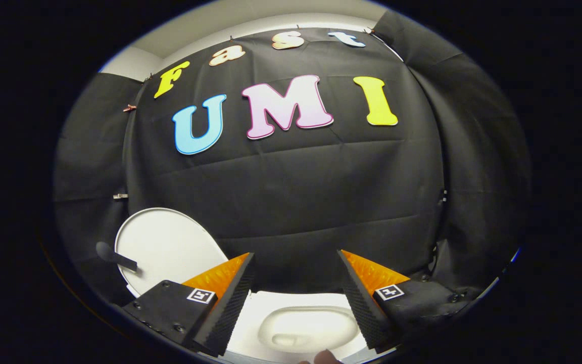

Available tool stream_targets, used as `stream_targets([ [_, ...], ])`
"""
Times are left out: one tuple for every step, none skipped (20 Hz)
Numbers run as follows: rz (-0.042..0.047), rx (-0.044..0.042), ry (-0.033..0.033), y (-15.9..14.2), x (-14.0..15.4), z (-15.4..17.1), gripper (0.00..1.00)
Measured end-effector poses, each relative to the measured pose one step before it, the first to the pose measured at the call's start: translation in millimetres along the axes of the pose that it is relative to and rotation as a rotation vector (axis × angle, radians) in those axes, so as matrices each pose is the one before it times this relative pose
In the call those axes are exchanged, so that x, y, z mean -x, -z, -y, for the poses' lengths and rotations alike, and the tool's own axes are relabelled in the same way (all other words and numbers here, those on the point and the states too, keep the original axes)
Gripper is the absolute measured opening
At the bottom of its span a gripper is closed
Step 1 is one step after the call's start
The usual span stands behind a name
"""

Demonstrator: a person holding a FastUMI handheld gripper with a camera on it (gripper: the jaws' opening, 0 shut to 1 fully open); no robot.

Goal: Open the toilet lid.

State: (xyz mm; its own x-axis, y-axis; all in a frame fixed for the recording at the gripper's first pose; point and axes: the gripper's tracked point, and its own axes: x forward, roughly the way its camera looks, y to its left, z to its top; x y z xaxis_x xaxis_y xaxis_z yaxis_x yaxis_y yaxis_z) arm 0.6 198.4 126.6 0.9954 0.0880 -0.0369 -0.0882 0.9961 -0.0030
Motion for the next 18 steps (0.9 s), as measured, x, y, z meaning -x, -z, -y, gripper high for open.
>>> stream_targets([
  [-0.01406, 0.00707, 0.01235, 16.27, -3.0, 16.98, 0.99],
  [-0.02311, 0.00526, 0.00472, 12.22, -0.24, 7.49, 0.99],
  [-0.01313, 0.0019, 0.00568, 9.84, -0.15, 6.59, 0.99],
  [-0.00624, -0.00251, 0.0101, 7.03, 0.02, 7.79, 0.99],
  [0.00525, -0.01432, -0.00527, 4.53, 0.64, 4.17, 0.99],
  [0.01691, -0.01508, -0.01423, 1.43, 1.04, 0.91, 0.99],
  [0.01951, -0.01163, -0.00573, 0.66, 1.78, 3.47, 0.99],
  [0.01202, -0.00505, -0.00318, 2.51, 2.28, 3.58, 0.99],
  [0.0072, -0.01098, 0.00424, 2.89, 1.5, 4.87, 0.99],
  [-0.0058, -0.01447, 0.00195, 4.48, 1.13, 2.63, 0.99],
  [-0.01101, -0.01202, 0.00101, 4.64, 1.3, 2.17, 0.99],
  [-0.00622, -0.00326, 0.00467, 2.7, 1.02, 3.07, 0.99],
  [-0.00322, 0.0029, 0.0054, 2.59, 1.32, 2.63, 0.99],
  [0.0019, 0.00327, 0.00568, 0.65, 1.3, 2.28, 0.99],
  [-0.00321, -0.0008, -0.00503, 1.96, 1.24, -1.24, 0.99],
  [-0.00783, -0.0071, -0.001, 1.27, 0.59, -0.38, 0.99],
  [0.001, -0.00165, -0.00461, -0.98, 0.18, -0.78, 0.99],
  [0.00545, 0.00269, 0.00272, -1.47, 0.72, 1.01, 0.99],
])
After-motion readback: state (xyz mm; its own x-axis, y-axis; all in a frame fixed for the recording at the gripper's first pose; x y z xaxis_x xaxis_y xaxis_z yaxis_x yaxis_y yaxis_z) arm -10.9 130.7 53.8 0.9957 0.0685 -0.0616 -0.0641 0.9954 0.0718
